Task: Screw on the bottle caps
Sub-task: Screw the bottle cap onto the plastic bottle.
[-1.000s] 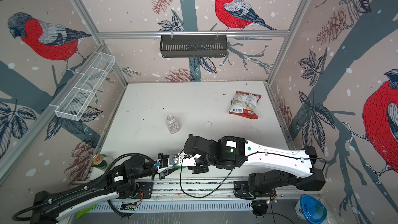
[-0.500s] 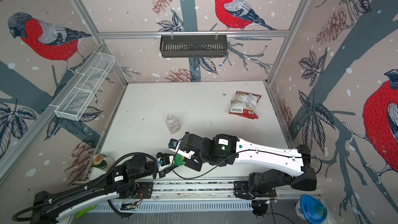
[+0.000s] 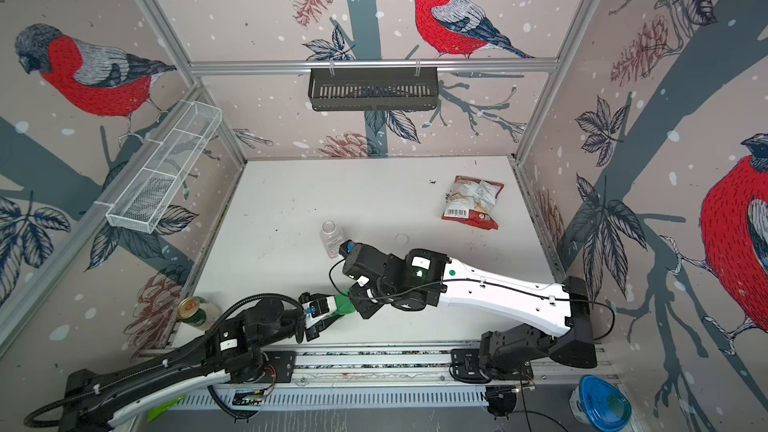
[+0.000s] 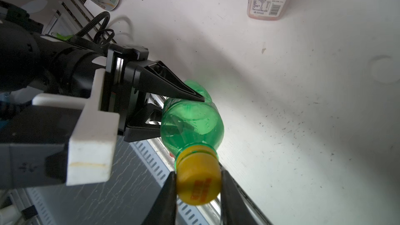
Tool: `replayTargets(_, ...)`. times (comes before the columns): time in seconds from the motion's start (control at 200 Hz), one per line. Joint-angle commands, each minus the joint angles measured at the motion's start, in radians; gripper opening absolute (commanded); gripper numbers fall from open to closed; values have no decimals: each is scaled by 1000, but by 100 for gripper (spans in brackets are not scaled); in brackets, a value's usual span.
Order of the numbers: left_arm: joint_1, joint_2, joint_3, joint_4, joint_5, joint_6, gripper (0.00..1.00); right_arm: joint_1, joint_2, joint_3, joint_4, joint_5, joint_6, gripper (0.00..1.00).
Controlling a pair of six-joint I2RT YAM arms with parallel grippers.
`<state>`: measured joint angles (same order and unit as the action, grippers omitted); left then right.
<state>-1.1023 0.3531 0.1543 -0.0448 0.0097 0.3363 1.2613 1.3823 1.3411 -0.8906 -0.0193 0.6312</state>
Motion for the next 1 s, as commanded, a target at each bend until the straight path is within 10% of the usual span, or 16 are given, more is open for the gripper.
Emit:
replayTargets(0.0,-4,-4,9,199,87,33,9,-14,25,21,29,-49,106,22)
replayTargets(0.395,-4,1,8,171,105,41,9,-5,-164,45,-38,14,-132,66)
replayTargets(0.685,-5,16,10,152,150,57,9,31,-318,12,-75,-88,-541,69)
replayTargets(0.996,-7,38,10,132,191,76,8,110,-206,4,-147,75,-977,67)
